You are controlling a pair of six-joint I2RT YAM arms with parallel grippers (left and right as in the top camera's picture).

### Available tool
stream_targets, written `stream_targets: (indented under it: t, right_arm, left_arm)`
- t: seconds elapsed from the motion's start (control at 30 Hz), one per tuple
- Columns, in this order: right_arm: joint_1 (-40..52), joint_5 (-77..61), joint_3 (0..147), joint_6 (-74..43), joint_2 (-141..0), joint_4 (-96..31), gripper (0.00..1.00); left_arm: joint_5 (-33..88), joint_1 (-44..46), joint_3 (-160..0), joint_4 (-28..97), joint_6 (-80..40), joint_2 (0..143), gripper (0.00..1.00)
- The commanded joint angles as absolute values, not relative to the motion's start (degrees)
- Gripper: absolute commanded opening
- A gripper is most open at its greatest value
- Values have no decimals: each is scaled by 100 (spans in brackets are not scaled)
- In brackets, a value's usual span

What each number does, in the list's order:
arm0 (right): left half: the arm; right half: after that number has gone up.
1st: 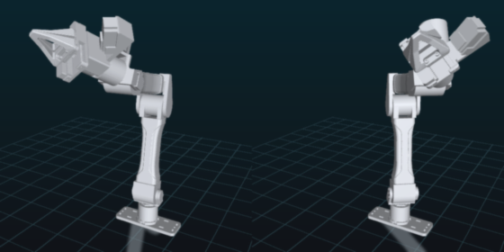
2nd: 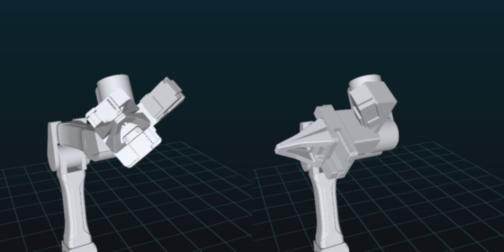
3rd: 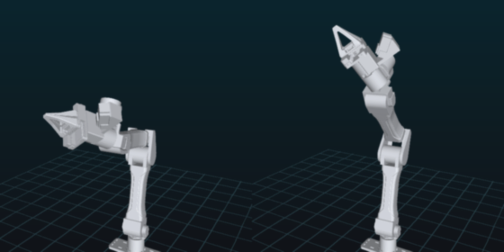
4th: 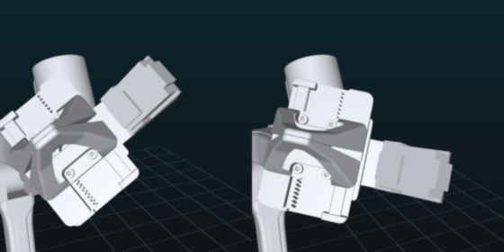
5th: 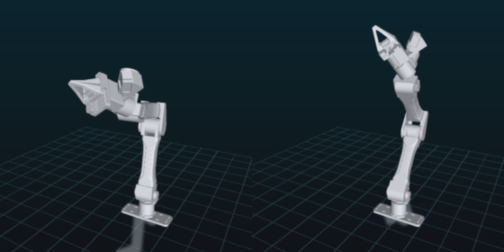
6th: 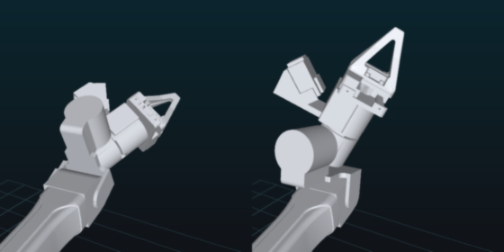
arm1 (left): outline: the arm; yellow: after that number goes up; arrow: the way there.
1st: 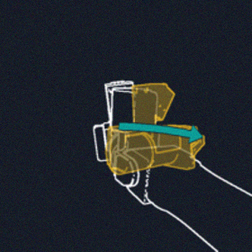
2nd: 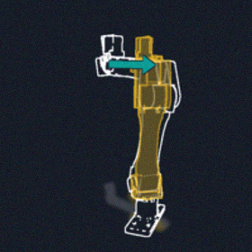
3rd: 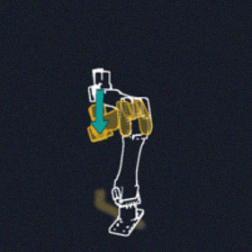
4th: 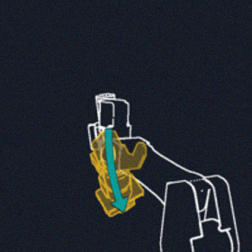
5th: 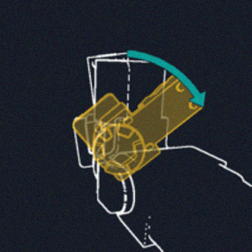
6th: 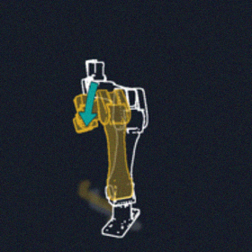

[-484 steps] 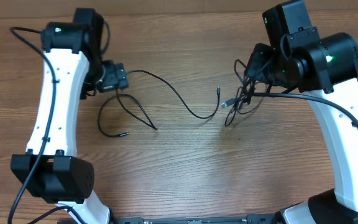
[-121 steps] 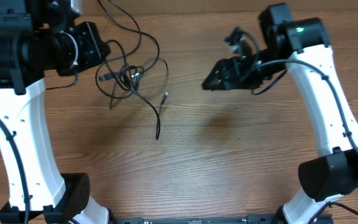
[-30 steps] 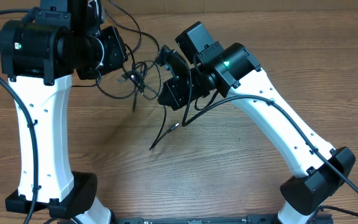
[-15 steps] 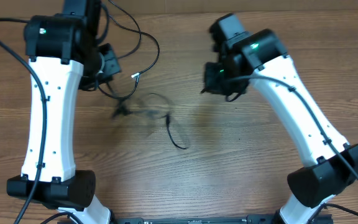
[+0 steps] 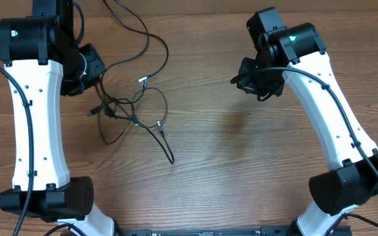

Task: Untangle cables
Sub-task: 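Lower the cable bundle with the left gripper onto the table left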

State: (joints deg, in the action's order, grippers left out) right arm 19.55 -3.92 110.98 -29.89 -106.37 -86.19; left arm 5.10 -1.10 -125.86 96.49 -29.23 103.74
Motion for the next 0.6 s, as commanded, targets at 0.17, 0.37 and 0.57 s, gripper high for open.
stream_targets:
  t: [0.17,0.37,0.57]
  right_arm:
    - [2095,-943,11096,-2696,-10621,-8514,45]
    - [2095,-1354,11096,-2259,-10621,-8547,59]
    - [2097,-1535,11096,-2222,-10621,-8534,79]
  left_arm:
    - [2412,93,-12575,9614,-1669,10372,4]
    - [2497,132,-12575,9577,-1549,10372,13]
    - [1033,134,-12519,9682,-1992,10377,56]
